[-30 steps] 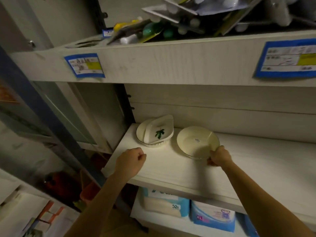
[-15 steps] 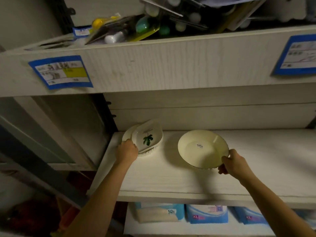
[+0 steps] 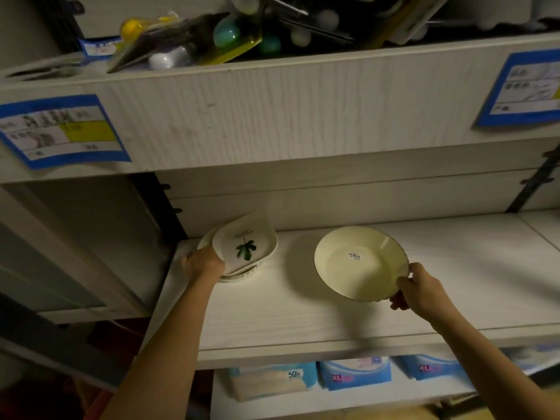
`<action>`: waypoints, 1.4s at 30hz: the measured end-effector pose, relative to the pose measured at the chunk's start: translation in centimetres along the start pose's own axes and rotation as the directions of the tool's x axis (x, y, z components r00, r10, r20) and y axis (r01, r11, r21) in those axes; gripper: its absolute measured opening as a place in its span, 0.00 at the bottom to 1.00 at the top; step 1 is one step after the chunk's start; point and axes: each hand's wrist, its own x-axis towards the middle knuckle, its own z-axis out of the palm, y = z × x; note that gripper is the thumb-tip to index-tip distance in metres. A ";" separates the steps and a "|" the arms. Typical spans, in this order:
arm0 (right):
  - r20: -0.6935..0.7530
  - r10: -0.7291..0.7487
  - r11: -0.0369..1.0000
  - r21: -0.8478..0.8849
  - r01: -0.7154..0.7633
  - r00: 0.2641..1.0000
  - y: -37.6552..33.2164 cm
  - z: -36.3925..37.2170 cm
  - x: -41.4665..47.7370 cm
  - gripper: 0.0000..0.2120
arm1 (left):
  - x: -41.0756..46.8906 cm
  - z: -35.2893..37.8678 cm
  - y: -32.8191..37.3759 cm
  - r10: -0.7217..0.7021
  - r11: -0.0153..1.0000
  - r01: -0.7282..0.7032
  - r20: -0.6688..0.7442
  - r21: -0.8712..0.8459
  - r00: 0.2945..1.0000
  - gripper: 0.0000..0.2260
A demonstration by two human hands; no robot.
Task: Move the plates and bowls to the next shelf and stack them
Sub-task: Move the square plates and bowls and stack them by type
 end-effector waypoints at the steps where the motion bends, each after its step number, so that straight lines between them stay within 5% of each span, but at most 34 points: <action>1: -0.001 0.001 1.000 0.002 -0.001 1.000 0.0 0.0 0.1 0.12 | 0.0 -0.3 0.0 0.001 1.000 -0.001 -0.005 -0.017 1.000 0.13; 6: -0.012 0.002 1.000 0.017 -0.002 1.000 -0.1 -0.2 0.1 0.12 | -0.1 -1.7 -0.3 0.069 0.990 -0.071 -0.021 -0.122 0.997 0.06; 10: -0.026 -0.002 0.999 0.042 0.004 1.000 0.0 -0.8 -0.1 0.13 | -0.5 -2.3 -0.3 0.094 0.983 -0.100 -0.043 -0.156 0.995 0.13; 19: -0.098 -0.016 0.996 0.086 0.024 0.995 2.5 -5.2 -1.7 0.15 | -4.7 -4.4 3.2 0.334 0.920 -0.358 -0.155 -0.162 0.930 0.12; 32: -0.332 0.068 0.996 0.077 -0.045 0.941 13.4 -17.7 -7.5 0.15 | -17.0 -3.0 15.7 0.603 0.734 -0.632 -0.189 -0.250 0.775 0.07; 42: -0.383 0.098 0.991 0.119 -0.055 0.919 23.9 -27.0 -13.2 0.13 | -29.0 1.0 24.4 0.700 0.671 -0.710 -0.131 -0.214 0.702 0.08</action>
